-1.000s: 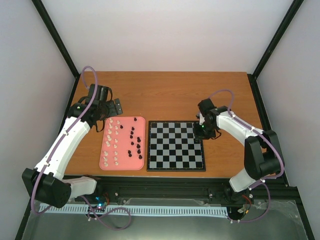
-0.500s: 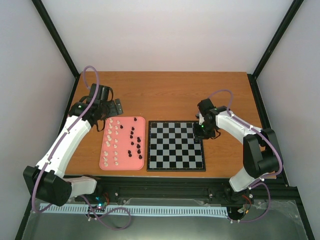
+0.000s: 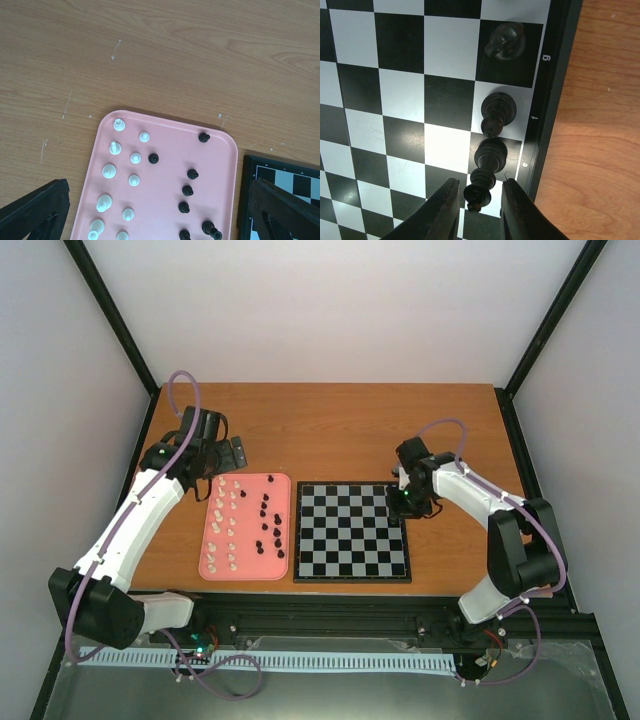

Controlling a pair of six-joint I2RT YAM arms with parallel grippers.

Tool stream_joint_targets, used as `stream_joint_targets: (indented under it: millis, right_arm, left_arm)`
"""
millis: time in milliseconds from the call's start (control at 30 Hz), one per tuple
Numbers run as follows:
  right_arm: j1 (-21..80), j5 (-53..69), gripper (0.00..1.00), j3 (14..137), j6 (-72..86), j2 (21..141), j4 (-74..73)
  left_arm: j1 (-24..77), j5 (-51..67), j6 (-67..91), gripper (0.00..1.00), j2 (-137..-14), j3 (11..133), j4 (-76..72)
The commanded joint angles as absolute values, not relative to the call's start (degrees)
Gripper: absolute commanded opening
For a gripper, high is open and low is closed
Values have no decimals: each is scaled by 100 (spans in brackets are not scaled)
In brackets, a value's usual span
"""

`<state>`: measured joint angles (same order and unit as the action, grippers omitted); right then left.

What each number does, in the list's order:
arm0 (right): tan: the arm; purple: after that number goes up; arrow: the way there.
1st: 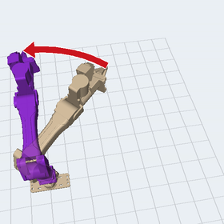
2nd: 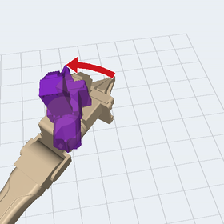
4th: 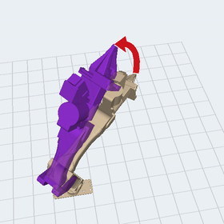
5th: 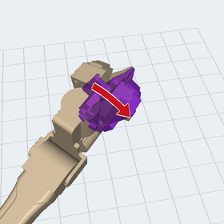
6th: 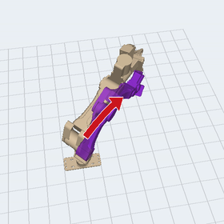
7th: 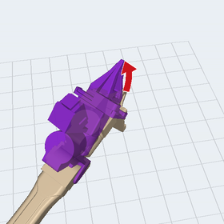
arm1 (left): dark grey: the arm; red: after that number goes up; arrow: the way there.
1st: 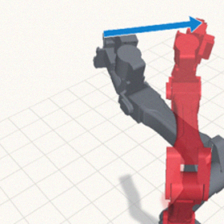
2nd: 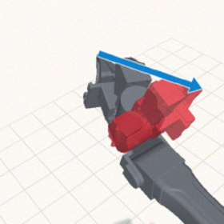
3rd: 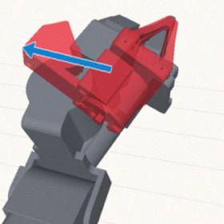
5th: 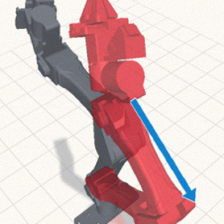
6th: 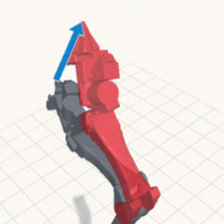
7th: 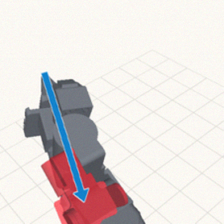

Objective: Set up the chess pieces on the board
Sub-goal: Place the chess piece on the chessboard, then pick up the chess piece from the storage box.

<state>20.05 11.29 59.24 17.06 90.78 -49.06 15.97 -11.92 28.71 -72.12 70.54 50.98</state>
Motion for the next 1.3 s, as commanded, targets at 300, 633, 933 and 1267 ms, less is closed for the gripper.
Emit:
stream_joint_targets:
  millis: [300,633,933,1267]
  right_arm:
    - [1951,1142,50,6392,1556,8516,-5542]
    - [2498,800,59,7725,1603,8802,-6087]
    - [4026,659,61,9590,1649,10644,-5906]
    - [4984,794,59,11570,1361,12408,-6291]
  left_arm:
    - [1578,-1136,2945,100,-7220,7187,4983]
    - [1573,-1172,2885,100,-7192,7509,5164]
    - [1573,-1301,2928,100,-7035,7800,5297]
    - [1574,-1396,2905,100,-6809,7675,5375]
